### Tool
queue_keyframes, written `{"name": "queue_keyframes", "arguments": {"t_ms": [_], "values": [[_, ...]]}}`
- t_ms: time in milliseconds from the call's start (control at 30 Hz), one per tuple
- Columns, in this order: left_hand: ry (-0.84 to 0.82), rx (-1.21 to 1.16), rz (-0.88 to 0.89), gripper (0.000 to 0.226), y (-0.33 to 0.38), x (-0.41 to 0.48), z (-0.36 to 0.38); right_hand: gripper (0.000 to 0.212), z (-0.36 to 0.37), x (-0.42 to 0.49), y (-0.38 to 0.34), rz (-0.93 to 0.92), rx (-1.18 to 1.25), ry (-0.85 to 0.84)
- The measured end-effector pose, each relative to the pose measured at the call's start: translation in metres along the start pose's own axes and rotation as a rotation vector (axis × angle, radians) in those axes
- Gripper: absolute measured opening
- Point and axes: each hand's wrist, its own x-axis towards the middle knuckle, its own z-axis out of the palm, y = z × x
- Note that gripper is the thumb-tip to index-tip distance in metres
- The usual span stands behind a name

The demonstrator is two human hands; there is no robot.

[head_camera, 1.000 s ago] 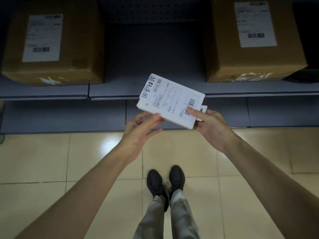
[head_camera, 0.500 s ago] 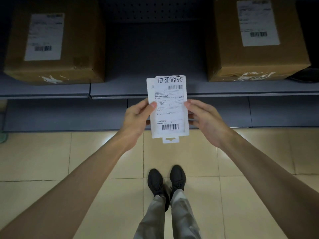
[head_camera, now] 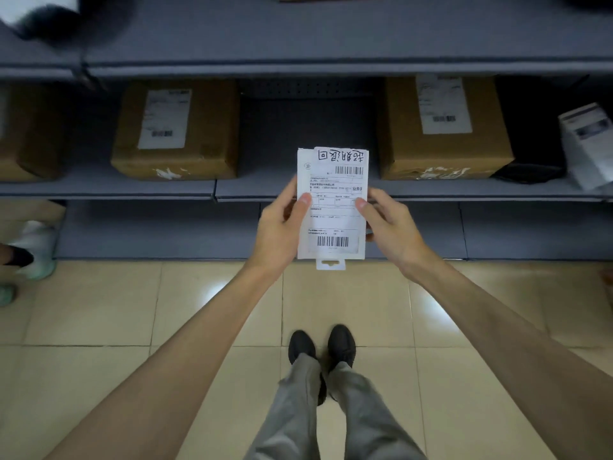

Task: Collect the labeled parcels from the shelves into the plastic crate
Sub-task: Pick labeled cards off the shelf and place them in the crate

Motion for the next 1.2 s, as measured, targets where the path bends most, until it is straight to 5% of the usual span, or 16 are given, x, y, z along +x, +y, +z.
{"name": "queue_keyframes", "arguments": {"t_ms": [300, 833, 1200], "values": [[-0.114, 0.139, 0.240, 0.057, 0.117, -0.057, -0.028, 0.028, -0.029, -0.079, -0.118, -0.260, -0.164, -0.009], [0.085, 0.114, 0.738, 0.051, 0.402, -0.036, -0.045, 0.030, -0.098, -0.087, -0.397, -0.802, -0.115, 0.133], [0.133, 0.035, 0.841, 0.050, 0.473, -0.031, -0.034, 0.033, -0.128, -0.084, -0.464, -0.945, -0.113, 0.141]]}}
